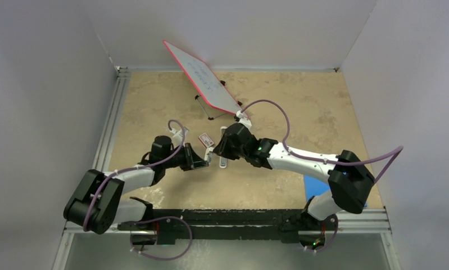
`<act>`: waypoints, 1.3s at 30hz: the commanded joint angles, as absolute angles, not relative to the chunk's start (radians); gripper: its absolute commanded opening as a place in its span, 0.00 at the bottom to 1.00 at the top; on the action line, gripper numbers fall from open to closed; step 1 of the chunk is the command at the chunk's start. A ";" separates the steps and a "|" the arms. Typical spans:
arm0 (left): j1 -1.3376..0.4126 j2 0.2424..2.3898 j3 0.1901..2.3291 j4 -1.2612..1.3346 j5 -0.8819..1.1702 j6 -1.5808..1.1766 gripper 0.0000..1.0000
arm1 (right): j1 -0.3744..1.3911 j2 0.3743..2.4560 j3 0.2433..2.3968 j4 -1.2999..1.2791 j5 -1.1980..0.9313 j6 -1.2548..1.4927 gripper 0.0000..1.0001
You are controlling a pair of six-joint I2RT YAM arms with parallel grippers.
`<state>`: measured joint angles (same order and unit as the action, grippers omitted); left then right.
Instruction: Load the staples into the stapler
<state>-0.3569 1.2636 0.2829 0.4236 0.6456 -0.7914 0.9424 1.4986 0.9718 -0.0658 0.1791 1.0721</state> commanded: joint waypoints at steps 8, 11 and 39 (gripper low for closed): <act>-0.399 1.419 0.304 0.382 0.685 -0.788 0.00 | 0.918 1.551 1.029 0.050 0.429 0.980 0.18; -0.400 1.448 0.306 0.382 0.683 -0.797 0.00 | 0.921 1.584 1.052 0.072 0.443 0.944 0.19; -0.403 1.651 0.432 0.139 0.548 -0.853 0.16 | 0.949 1.735 1.090 0.151 0.358 0.833 0.37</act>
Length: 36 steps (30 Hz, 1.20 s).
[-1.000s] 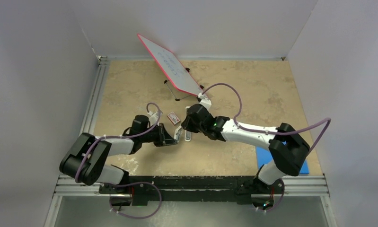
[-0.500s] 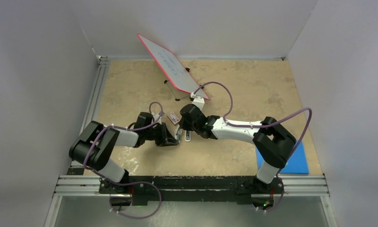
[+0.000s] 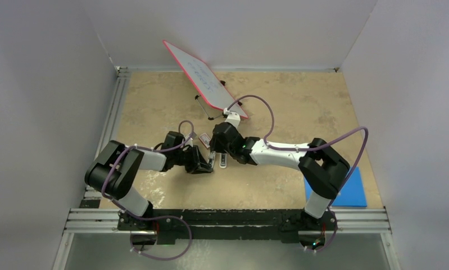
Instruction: Load the staples into the stapler
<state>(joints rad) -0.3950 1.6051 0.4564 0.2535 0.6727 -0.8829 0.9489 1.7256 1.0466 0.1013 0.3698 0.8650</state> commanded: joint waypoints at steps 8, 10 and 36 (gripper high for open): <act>-0.400 1.640 0.433 0.149 0.548 -0.903 0.17 | 0.949 1.725 1.068 0.115 0.355 0.843 0.48; -0.400 1.637 0.432 0.152 0.546 -0.911 0.19 | 0.952 1.719 1.065 0.105 0.364 0.844 0.51; -0.399 1.251 0.463 -0.035 0.433 -0.837 0.48 | 0.911 1.409 0.895 0.021 0.510 0.944 0.35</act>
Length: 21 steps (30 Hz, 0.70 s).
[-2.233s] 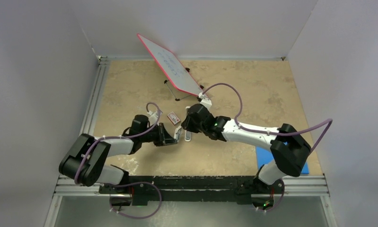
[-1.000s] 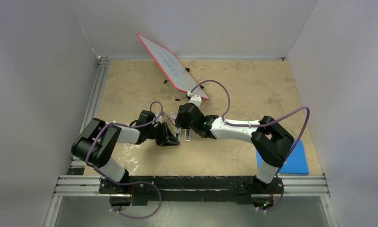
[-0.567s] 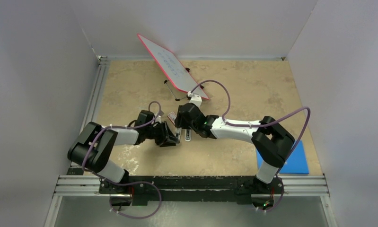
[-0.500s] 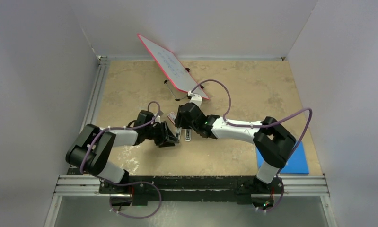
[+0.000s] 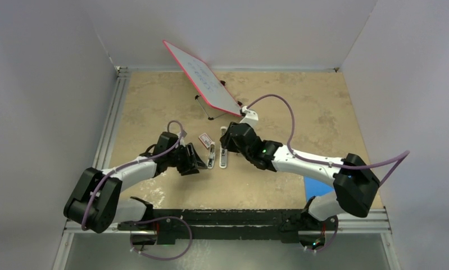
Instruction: Load the staples into the stapler
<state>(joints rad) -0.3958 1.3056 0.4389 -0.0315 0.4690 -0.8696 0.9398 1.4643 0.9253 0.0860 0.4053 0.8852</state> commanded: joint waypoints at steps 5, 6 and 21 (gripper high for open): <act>-0.399 1.212 0.490 -0.066 0.408 -0.819 0.48 | 0.842 1.386 0.857 -0.078 0.532 0.974 0.20; -0.399 1.207 0.499 -0.072 0.406 -0.815 0.48 | 0.832 1.385 0.851 -0.083 0.528 0.966 0.20; -0.399 1.108 0.540 -0.154 0.293 -0.812 0.50 | 0.777 1.492 0.856 -0.026 0.424 0.719 0.37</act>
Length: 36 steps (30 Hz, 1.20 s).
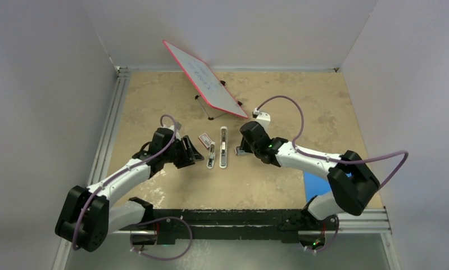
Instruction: Load the staples into the stapler
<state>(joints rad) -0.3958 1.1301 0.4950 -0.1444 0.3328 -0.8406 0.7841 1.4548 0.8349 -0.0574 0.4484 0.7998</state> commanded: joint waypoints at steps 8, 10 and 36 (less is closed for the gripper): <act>-0.399 1.118 0.551 -0.164 0.290 -0.804 0.50 | 0.772 1.578 0.892 -0.019 0.418 0.690 0.28; -0.399 1.122 0.550 -0.163 0.292 -0.804 0.50 | 0.769 1.589 0.894 -0.011 0.414 0.683 0.29; -0.399 1.181 0.537 -0.150 0.299 -0.807 0.51 | 0.770 1.687 0.898 0.053 0.418 0.652 0.32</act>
